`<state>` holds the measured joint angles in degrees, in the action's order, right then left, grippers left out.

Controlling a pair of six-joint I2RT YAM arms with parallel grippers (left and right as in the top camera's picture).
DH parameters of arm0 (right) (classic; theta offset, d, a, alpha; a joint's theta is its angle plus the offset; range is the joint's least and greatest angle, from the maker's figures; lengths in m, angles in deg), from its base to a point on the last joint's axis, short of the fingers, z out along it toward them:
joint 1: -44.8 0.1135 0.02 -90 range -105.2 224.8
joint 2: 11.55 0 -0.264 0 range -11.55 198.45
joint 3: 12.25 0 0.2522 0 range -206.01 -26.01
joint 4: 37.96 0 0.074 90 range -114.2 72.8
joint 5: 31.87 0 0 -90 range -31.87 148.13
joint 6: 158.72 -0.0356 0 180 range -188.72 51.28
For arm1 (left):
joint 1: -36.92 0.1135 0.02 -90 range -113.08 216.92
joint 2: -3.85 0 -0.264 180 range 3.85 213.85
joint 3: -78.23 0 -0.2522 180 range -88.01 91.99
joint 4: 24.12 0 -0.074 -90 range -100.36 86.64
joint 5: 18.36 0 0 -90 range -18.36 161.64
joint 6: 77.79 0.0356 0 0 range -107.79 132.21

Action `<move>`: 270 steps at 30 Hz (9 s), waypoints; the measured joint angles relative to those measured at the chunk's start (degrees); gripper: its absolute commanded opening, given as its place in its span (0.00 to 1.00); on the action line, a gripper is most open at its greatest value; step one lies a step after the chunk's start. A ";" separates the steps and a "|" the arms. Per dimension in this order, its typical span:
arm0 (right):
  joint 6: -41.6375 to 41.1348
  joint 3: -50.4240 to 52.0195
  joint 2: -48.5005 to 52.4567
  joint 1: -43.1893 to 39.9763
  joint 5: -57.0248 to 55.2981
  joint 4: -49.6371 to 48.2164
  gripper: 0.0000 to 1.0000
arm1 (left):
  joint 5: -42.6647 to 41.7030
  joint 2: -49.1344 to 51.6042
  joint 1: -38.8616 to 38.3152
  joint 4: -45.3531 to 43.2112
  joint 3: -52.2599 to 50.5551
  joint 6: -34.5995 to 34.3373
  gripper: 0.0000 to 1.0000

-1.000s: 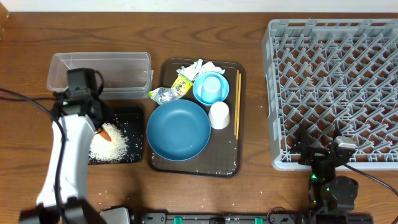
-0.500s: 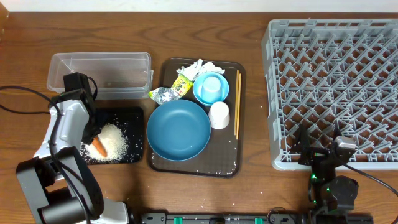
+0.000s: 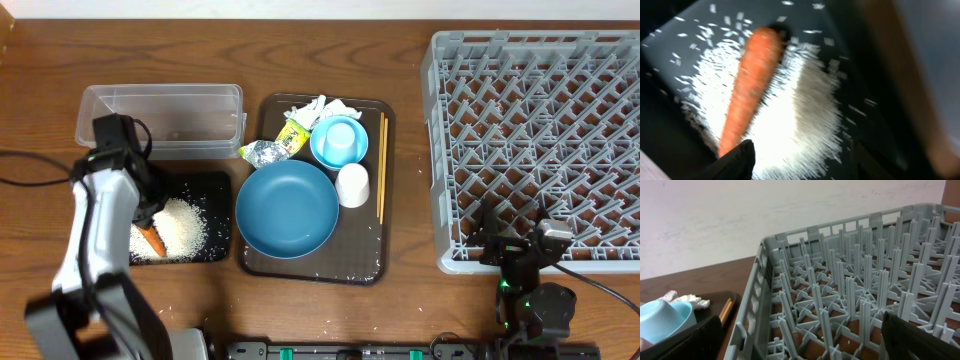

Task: Sort waste into correct bins and load items into the dishwasher rack

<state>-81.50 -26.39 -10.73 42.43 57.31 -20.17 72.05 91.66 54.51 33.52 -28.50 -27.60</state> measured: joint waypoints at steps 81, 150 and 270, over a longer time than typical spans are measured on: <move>0.00 0.00 0.00 0.00 0.00 0.00 0.99 | 15.72 -30.01 -35.93 2.54 0.02 2.64 0.79; -19.65 -55.84 57.59 8.61 35.87 10.97 0.99 | -0.48 -16.22 13.14 15.26 0.02 -2.45 0.97; -10.43 -88.94 80.02 -6.51 -9.57 51.01 0.47 | -0.48 -16.22 13.14 15.23 0.02 -2.43 0.97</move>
<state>-91.92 -115.33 69.29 35.91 47.74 30.84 71.57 75.44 67.64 48.75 -28.48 -30.03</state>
